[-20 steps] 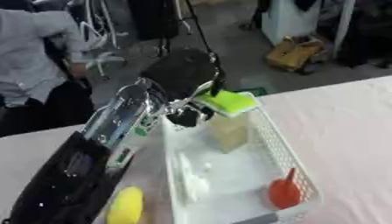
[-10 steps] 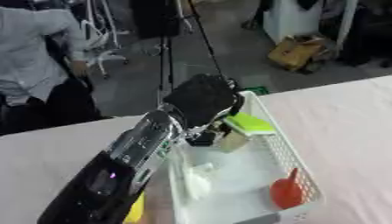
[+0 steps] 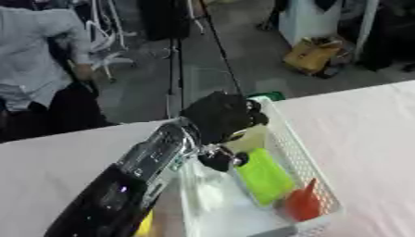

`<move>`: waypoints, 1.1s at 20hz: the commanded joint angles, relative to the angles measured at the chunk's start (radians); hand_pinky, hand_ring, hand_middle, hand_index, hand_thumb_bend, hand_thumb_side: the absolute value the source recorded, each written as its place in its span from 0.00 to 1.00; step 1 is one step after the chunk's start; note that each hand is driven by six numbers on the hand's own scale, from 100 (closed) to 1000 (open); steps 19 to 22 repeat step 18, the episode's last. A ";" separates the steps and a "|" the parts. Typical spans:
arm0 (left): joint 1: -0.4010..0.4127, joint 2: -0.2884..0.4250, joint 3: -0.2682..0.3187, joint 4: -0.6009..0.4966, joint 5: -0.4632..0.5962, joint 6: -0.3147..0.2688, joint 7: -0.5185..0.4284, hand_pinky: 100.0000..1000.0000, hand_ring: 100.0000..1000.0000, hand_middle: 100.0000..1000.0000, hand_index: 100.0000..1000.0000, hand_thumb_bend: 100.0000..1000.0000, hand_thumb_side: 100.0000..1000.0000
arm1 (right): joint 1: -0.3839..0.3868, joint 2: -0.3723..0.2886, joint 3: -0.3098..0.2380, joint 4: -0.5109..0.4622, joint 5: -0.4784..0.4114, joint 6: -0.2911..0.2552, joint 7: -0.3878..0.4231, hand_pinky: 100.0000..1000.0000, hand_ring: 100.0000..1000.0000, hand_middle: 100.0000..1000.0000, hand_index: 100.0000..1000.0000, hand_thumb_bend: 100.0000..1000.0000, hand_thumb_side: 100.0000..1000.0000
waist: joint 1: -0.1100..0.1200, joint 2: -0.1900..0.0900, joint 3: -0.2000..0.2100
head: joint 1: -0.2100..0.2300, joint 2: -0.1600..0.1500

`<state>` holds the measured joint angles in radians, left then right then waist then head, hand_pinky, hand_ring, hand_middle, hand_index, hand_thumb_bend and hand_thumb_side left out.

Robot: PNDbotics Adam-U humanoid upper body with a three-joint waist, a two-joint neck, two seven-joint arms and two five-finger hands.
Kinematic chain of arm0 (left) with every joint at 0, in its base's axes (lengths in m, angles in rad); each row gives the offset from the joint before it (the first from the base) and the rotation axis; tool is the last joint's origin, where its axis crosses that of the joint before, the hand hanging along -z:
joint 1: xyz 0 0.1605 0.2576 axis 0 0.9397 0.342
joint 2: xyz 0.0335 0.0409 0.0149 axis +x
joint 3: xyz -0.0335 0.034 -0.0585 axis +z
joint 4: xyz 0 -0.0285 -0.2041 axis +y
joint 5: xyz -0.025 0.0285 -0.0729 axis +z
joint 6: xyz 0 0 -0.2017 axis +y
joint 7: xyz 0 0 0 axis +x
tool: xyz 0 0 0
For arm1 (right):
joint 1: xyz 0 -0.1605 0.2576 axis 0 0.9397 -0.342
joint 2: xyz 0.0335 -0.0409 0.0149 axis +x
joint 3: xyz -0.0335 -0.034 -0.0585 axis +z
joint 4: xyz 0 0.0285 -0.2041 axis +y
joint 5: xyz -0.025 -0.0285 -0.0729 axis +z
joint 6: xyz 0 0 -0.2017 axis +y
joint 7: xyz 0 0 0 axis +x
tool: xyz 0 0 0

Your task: Pick up objects on the table and place them in the box.

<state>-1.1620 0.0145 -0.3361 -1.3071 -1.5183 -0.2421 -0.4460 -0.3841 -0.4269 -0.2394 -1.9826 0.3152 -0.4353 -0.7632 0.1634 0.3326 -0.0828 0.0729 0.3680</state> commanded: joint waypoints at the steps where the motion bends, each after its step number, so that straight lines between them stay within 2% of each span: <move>1: -0.026 0.014 0.003 -0.028 -0.033 -0.031 -0.084 0.41 0.71 0.71 0.88 0.60 0.27 | -0.011 -0.013 -0.004 -0.017 -0.007 -0.013 -0.016 0.89 0.85 0.63 0.72 0.00 1.00 | -0.015 -0.019 -0.002 | 0.004 -0.006; 2: -0.026 0.013 0.004 -0.039 -0.034 -0.042 -0.114 0.47 0.73 0.71 0.88 0.61 0.28 | -0.011 -0.013 -0.004 -0.017 -0.008 -0.013 -0.017 0.89 0.85 0.63 0.72 0.00 1.00 | -0.014 -0.019 -0.002 | 0.005 -0.006; 5: -0.024 0.014 0.006 -0.069 -0.029 -0.058 -0.169 0.48 0.73 0.71 0.87 0.61 0.26 | -0.011 -0.014 -0.004 -0.017 -0.008 -0.012 -0.017 0.89 0.85 0.63 0.72 0.00 1.00 | -0.013 -0.019 -0.002 | 0.005 -0.006; 9: -0.025 0.019 0.008 -0.094 -0.020 -0.060 -0.194 0.46 0.72 0.69 0.85 0.59 0.23 | -0.011 -0.014 -0.005 -0.017 -0.008 -0.012 -0.017 0.89 0.85 0.63 0.72 0.00 1.00 | -0.014 -0.019 -0.002 | 0.003 -0.007; 13: -0.028 0.035 0.022 -0.150 0.014 -0.047 -0.193 0.41 0.71 0.68 0.85 0.53 0.17 | -0.010 -0.016 -0.006 -0.017 -0.006 -0.014 -0.020 0.89 0.85 0.63 0.72 0.00 1.00 | -0.015 -0.019 0.003 | -0.001 -0.010; 14: -0.031 0.041 0.030 -0.176 0.030 -0.039 -0.191 0.33 0.69 0.68 0.85 0.46 0.15 | -0.009 -0.017 -0.007 -0.017 -0.005 -0.014 -0.022 0.89 0.85 0.63 0.72 0.00 1.00 | -0.015 -0.020 0.005 | -0.003 -0.011; 15: -0.033 0.050 0.043 -0.209 0.057 -0.028 -0.188 0.33 0.69 0.68 0.85 0.46 0.15 | -0.008 -0.018 -0.007 -0.017 -0.004 -0.015 -0.023 0.89 0.85 0.63 0.72 0.00 1.00 | -0.015 -0.020 0.008 | -0.006 -0.011; 17: -0.034 0.067 0.062 -0.268 0.112 -0.003 -0.192 0.34 0.70 0.68 0.86 0.43 0.17 | -0.006 -0.020 -0.008 -0.017 -0.002 -0.016 -0.025 0.89 0.85 0.63 0.72 0.00 1.00 | -0.015 -0.020 0.011 | -0.010 -0.013; 18: -0.037 0.078 0.086 -0.311 0.152 0.023 -0.179 0.34 0.73 0.74 0.95 0.17 0.45 | -0.004 -0.021 -0.010 -0.017 -0.001 -0.017 -0.027 0.89 0.85 0.63 0.72 0.00 1.00 | -0.017 -0.021 0.016 | -0.018 -0.013; 22: -0.037 0.078 0.086 -0.311 0.152 0.023 -0.179 0.34 0.73 0.74 0.95 0.17 0.45 | -0.004 -0.021 -0.010 -0.017 -0.001 -0.017 -0.027 0.89 0.85 0.63 0.72 0.00 1.00 | -0.017 -0.021 0.016 | -0.018 -0.013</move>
